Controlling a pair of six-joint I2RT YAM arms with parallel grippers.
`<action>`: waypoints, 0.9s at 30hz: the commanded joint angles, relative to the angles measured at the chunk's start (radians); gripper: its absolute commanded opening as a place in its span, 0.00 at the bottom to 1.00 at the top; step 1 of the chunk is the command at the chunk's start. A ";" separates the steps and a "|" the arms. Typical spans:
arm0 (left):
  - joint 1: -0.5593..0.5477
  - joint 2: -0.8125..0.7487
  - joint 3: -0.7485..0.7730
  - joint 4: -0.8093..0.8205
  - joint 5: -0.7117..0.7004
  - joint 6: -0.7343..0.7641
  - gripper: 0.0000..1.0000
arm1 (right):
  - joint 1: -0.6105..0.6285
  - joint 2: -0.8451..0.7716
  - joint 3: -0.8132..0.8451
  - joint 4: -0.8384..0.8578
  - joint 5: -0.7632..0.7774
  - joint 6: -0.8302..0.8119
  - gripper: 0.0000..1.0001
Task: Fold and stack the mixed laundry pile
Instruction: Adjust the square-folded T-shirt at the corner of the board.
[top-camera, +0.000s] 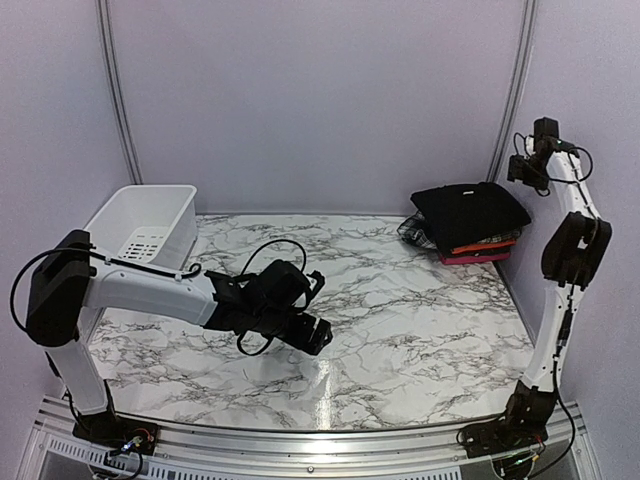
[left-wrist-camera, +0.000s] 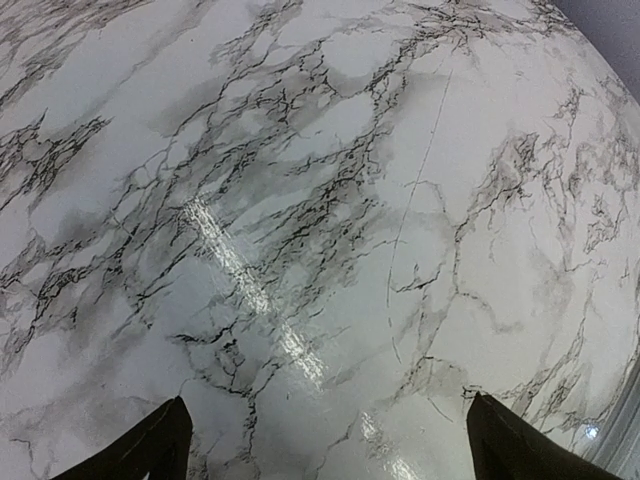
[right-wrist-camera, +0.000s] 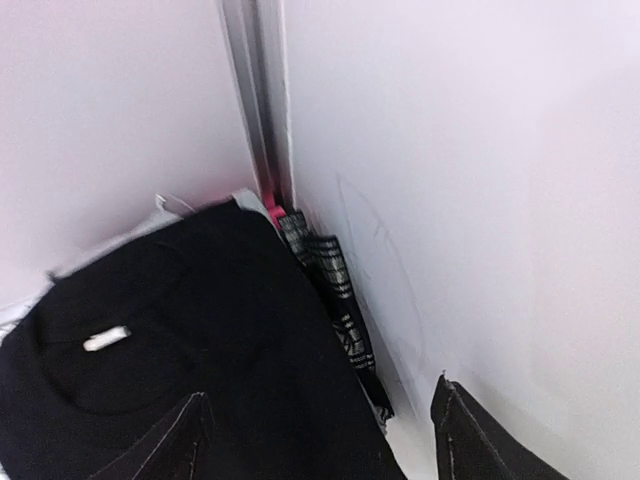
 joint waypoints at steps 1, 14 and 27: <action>0.006 -0.092 -0.023 0.015 -0.051 -0.034 0.99 | -0.005 -0.110 -0.042 0.053 -0.136 0.031 0.71; 0.090 -0.318 -0.070 0.069 -0.135 -0.063 0.99 | -0.003 -0.033 -0.180 0.053 -0.185 0.065 0.71; 0.253 -0.382 -0.061 -0.040 -0.073 -0.196 0.99 | -0.043 -0.103 -0.383 0.061 -0.192 0.097 0.78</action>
